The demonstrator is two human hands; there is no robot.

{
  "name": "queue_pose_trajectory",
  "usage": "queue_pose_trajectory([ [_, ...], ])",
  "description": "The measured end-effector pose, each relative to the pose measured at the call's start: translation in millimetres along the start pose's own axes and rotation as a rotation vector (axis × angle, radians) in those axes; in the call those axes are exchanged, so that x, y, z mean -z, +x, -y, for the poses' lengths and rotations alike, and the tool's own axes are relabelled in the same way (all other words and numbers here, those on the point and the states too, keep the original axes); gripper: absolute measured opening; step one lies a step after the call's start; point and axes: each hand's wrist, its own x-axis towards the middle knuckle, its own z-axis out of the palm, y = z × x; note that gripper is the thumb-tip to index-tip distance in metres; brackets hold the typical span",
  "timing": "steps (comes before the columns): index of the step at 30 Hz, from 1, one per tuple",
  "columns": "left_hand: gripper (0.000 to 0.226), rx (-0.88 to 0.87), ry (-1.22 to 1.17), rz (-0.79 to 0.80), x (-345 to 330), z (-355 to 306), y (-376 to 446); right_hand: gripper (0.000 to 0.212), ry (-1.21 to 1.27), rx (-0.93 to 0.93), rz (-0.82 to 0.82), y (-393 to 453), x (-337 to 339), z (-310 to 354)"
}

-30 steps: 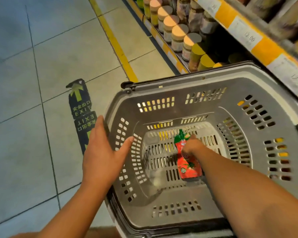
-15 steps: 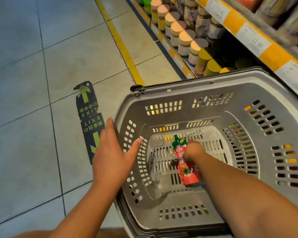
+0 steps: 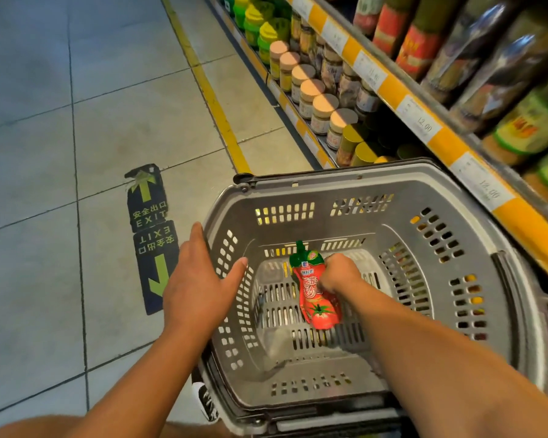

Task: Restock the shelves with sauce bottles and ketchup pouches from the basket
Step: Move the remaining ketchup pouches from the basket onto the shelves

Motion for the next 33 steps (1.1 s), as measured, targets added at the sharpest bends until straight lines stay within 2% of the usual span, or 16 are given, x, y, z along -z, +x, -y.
queue_pose_trajectory([
  [8,0.097,0.015,0.034,0.057,5,-1,3,0.021,0.416,0.103,-0.105,-75,80,-5],
  [11,0.09,-0.007,-0.004,0.069,6,0,6,0.022,0.587,0.156,-0.159,-119,114,-18],
  [16,0.074,-0.019,0.03,0.062,12,-3,5,0.027,0.719,0.258,-0.23,-194,158,-47],
  [18,0.074,-0.04,0.041,0.029,13,-13,3,0.027,0.741,0.272,-0.305,-222,171,-63],
  [23,0.078,-0.297,-0.076,0.03,11,-86,-20,0.023,0.871,0.298,-0.485,-282,194,-110],
  [29,0.07,-0.716,-0.22,0.196,-1,-170,-88,0.018,1.037,0.261,-0.604,-334,203,-172],
  [33,0.067,-0.879,-0.247,0.321,-13,-216,-124,0.021,1.102,0.217,-0.678,-351,206,-210],
])
